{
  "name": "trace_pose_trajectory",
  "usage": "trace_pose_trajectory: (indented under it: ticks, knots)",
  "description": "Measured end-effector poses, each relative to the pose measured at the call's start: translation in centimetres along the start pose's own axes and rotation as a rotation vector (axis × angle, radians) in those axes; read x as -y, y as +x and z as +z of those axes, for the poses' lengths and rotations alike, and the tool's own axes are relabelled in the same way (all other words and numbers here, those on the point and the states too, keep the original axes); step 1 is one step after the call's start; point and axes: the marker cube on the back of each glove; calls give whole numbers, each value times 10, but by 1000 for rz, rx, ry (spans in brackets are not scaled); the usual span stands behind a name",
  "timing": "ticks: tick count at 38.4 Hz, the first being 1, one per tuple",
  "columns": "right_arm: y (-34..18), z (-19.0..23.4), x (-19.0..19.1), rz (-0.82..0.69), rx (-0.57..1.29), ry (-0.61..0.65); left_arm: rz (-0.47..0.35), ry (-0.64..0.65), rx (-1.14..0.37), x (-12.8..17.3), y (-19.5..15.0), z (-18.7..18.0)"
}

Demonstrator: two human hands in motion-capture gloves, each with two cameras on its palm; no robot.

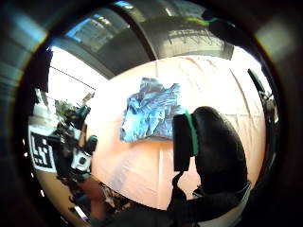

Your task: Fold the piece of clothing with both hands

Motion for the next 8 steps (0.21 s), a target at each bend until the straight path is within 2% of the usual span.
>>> trace_pose_trajectory:
  ticks: [2, 4, 6, 8]
  knots:
    - [6, 9, -1, 22, 29, -6, -79, -40, 157, -13, -13, 0]
    - [8, 10, -6, 23, 49, -10, -132, -123, 246, -28, -18, 0]
    - [9, 8, -11, 30, 50, -11, -124, -153, 237, -34, -12, -1]
    - [12, 8, -13, 51, 32, -9, -88, -114, 193, -32, -3, -1]
